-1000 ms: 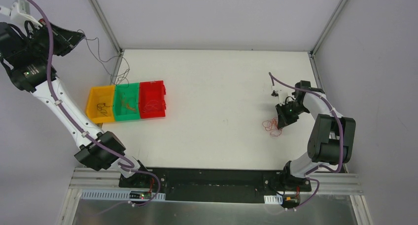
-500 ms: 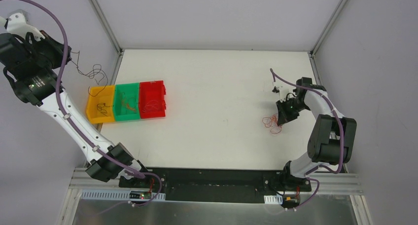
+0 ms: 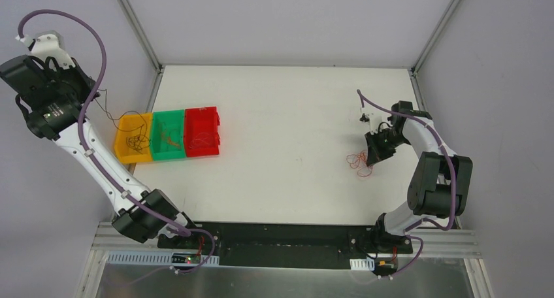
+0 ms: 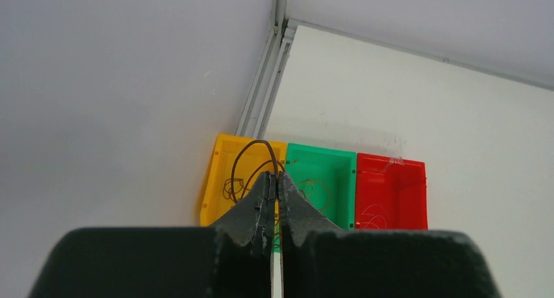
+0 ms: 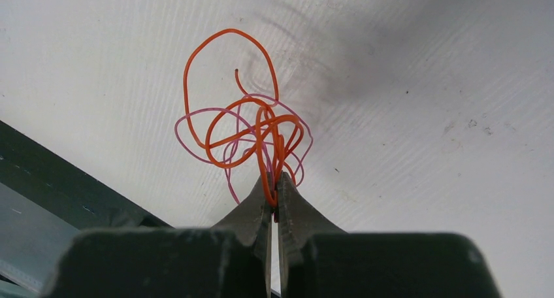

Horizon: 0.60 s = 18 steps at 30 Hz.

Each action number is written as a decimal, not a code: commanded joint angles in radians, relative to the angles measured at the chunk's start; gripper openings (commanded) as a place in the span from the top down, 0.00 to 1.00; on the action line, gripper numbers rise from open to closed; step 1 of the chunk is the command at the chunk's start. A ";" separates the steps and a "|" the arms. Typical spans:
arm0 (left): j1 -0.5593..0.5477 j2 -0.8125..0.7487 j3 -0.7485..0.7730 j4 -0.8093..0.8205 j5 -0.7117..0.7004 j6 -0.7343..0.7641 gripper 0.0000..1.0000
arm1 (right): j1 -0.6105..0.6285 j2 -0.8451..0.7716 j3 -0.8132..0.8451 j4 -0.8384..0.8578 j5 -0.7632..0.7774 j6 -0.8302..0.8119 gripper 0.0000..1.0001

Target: Untangle the cables

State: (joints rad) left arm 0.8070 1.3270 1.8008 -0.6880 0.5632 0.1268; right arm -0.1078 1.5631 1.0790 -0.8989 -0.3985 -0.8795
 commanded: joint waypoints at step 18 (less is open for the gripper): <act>0.013 0.189 -0.162 0.122 0.146 0.315 1.00 | 0.029 -0.011 0.041 -0.046 -0.031 0.023 1.00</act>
State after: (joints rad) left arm 0.8135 1.5028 1.6958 -0.6067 0.6212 0.3695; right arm -0.0868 1.5631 1.0790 -0.9066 -0.4026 -0.8688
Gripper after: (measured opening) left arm 0.010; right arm 0.025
